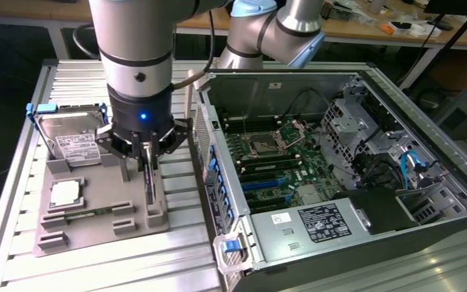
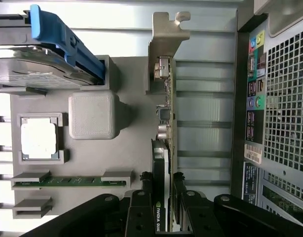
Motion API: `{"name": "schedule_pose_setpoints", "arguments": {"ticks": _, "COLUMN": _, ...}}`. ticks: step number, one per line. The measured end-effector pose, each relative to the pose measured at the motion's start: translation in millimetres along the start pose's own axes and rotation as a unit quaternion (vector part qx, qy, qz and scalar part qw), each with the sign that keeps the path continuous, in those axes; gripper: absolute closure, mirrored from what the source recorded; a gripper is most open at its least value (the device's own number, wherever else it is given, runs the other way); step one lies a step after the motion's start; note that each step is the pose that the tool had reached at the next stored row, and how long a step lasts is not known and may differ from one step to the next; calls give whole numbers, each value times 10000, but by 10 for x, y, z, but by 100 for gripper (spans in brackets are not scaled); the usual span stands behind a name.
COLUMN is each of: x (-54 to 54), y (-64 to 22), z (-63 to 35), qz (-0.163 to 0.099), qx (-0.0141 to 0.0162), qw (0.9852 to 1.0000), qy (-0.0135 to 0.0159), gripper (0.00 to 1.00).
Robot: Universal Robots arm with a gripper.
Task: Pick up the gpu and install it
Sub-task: 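Pick up the gpu and move the gpu toward the slot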
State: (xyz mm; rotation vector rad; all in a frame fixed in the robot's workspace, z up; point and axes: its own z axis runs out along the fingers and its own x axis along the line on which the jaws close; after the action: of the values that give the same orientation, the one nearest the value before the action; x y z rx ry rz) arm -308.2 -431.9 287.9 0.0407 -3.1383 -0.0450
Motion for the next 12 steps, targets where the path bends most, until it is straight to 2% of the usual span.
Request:
{"name": "schedule_pose_setpoints", "arguments": {"ticks": 6, "x": 1, "y": 7, "z": -222, "qz": 0, "qx": 15, "qw": 10000, "qy": 0, "gripper": 73}}
{"name": "schedule_pose_setpoints", "arguments": {"ticks": 12, "x": 1, "y": 16, "z": -507, "qz": 0, "qx": 47, "qw": 10000, "qy": 1, "gripper": 73}}
